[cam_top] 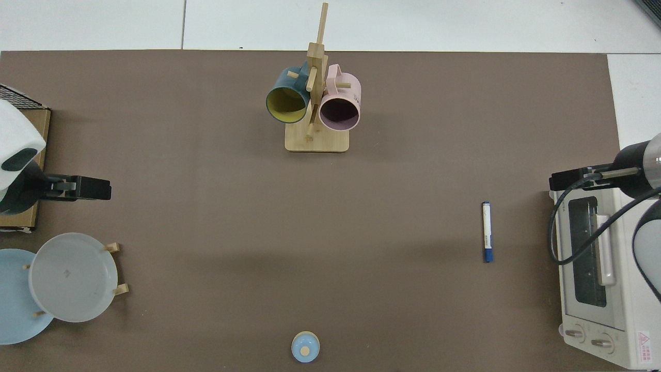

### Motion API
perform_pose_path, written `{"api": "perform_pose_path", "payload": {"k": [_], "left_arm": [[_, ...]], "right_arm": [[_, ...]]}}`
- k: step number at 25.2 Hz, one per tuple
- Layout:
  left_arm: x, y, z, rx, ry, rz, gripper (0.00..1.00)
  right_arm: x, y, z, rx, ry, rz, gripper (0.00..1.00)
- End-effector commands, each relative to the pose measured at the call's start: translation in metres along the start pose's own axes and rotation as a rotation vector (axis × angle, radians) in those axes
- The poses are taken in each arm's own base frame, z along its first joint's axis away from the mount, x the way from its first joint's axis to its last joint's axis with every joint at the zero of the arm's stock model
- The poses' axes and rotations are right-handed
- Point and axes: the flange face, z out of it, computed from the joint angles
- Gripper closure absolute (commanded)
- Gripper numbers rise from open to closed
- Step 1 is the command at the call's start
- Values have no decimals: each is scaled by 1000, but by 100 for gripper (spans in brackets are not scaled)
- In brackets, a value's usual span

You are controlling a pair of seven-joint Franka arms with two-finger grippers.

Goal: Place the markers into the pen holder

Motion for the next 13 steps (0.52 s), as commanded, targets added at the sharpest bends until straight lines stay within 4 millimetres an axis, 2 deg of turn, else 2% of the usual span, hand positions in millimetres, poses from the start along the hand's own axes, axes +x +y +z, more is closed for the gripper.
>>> {"api": "perform_pose_path", "payload": {"k": [1, 13], "left_arm": [[23, -5, 3, 3, -44, -8, 0], [22, -3, 4, 3, -33, -2, 0]], "right_arm": [[-7, 5, -3, 0, -9, -10, 0], [-7, 9, -4, -5, -8, -8, 0]]}}
